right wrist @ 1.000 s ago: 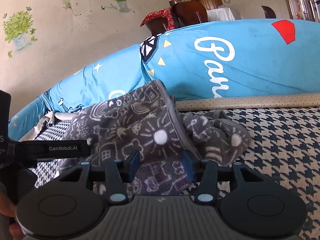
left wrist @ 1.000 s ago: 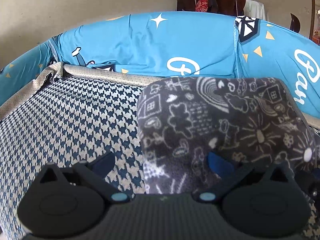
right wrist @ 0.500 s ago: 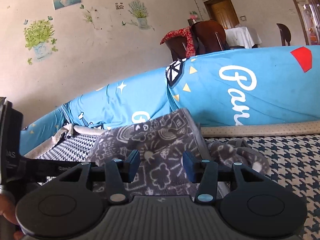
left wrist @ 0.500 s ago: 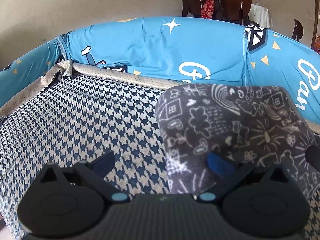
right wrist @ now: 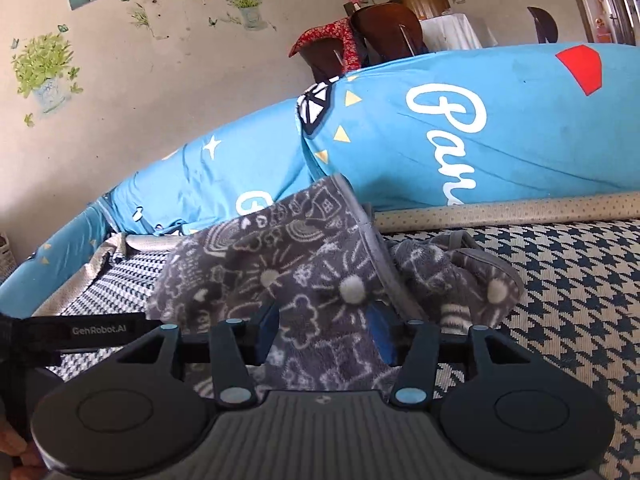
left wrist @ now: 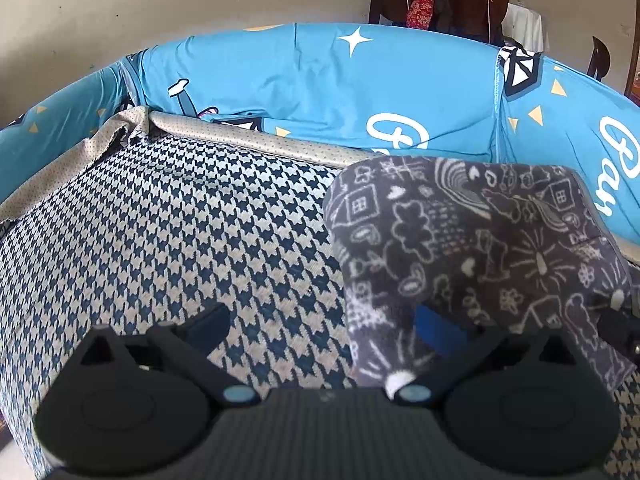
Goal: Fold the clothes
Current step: 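Lower the bundle onto the seat with both grippers and open them, then withdraw both open grippers back from the placed jacket bundle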
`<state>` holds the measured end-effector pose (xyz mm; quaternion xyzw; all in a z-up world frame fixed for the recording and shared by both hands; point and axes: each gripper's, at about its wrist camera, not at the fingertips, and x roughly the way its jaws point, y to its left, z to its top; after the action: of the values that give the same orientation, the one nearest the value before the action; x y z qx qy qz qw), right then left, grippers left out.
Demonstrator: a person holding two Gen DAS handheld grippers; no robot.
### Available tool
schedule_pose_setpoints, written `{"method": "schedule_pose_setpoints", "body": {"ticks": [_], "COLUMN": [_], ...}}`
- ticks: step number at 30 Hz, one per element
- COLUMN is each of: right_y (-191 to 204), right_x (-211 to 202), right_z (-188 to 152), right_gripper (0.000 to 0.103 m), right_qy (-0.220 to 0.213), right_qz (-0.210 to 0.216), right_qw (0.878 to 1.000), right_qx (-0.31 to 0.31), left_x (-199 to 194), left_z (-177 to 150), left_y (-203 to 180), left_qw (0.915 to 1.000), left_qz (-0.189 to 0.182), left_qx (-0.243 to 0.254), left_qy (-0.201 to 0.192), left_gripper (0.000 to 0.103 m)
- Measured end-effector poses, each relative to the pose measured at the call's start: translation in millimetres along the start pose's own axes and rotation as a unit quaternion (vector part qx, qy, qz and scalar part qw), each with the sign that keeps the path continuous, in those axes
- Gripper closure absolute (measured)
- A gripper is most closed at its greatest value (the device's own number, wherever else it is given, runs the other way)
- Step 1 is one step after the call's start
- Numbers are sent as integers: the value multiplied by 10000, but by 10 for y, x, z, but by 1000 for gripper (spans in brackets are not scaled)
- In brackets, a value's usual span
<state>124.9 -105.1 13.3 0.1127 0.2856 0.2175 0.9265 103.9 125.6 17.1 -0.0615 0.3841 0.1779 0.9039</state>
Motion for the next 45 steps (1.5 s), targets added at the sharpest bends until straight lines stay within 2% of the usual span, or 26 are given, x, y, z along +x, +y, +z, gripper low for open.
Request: {"method": "schedule_pose_setpoints", "body": {"ticks": [4, 11, 15, 19, 23, 25, 29, 32, 45], "right_y": [60, 96, 38, 96, 135, 170, 231, 220, 101], "right_x": [-117, -138, -12, 67, 24, -64, -289, -434, -757], "right_z": [-12, -105, -197, -281, -253, -218, -187, -193, -294], "right_gripper": [52, 51, 51, 48, 46, 45, 27, 25, 10], "right_qy": [53, 225, 386, 453, 459, 441, 406, 476, 964], "right_qz": [61, -44, -191, -353, -408, -355, -318, -308, -736], "right_qw": [9998, 9990, 9984, 9960, 9955, 9958, 9962, 9962, 9912], "right_qx": [-158, -378, -354, -688, -727, -718, -697, -666, -536], "left_x": [-162, -381, -305, -191, -245, -315, -460, -582, -897], "left_z": [-114, -374, -478, -575, -567, -542, -564, -613, -808], "left_y": [13, -61, -101, -174, -226, -214, -220, -253, -369], "left_qw": [9997, 9995, 9991, 9978, 9972, 9979, 9985, 9985, 9985], "left_qz": [-190, -210, -78, 67, 147, 57, -98, -88, -224], "left_qx": [-123, 151, 342, 563, 666, 593, 451, 480, 418], "left_qy": [104, 169, 241, 355, 290, 271, 289, 230, 268], "left_gripper": [0, 0, 0, 0, 0, 0, 0, 0, 0]}}
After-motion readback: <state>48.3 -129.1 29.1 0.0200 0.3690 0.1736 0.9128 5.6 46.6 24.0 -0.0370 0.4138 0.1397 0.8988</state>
